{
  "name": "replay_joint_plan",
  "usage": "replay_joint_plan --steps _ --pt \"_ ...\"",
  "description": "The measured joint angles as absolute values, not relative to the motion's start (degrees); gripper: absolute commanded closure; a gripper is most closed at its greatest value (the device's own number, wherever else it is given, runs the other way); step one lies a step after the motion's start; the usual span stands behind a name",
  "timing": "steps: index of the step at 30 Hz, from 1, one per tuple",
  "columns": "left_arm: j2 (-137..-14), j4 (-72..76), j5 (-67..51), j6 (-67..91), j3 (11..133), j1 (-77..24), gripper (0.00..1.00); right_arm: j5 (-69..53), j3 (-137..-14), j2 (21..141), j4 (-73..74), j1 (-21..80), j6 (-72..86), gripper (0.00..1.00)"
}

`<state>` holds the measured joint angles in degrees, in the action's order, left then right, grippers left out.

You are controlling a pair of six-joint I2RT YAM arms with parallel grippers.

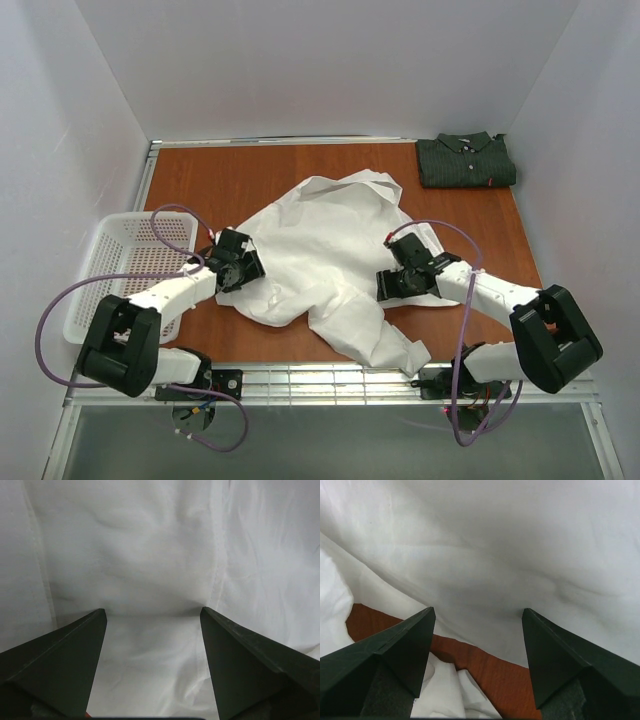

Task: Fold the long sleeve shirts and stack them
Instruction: Flatten the shirt out

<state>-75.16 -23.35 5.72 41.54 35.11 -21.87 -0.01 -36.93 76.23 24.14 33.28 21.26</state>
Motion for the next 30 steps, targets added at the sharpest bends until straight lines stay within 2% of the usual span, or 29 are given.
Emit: replay_joint_plan --steps 9,13,17,22,26,30 --pt "-82.3 -25.4 6.5 38.0 42.5 -15.5 0.25 -1.6 -37.1 75.5 26.2 49.5 25.9 0.32" --pt "-82.9 -25.6 3.9 33.7 47.1 -15.6 0.25 -2.3 -39.1 73.4 30.9 50.1 26.3 0.32" --pt "-81.1 -25.4 1.4 28.6 50.9 -16.7 0.25 0.1 -47.4 68.8 33.7 43.5 23.3 0.35" --pt "-78.6 -24.2 -0.9 23.7 52.0 -18.1 0.25 1.8 -55.2 66.6 30.6 25.5 18.4 0.43" --pt "-80.8 -23.5 -0.9 21.9 51.7 -18.2 0.25 -0.7 -55.4 70.9 26.3 13.3 16.6 0.43" --pt "-83.1 -22.4 -0.2 21.4 49.2 -18.2 0.25 -3.8 -55.4 78.9 20.5 8.6 15.9 0.43"
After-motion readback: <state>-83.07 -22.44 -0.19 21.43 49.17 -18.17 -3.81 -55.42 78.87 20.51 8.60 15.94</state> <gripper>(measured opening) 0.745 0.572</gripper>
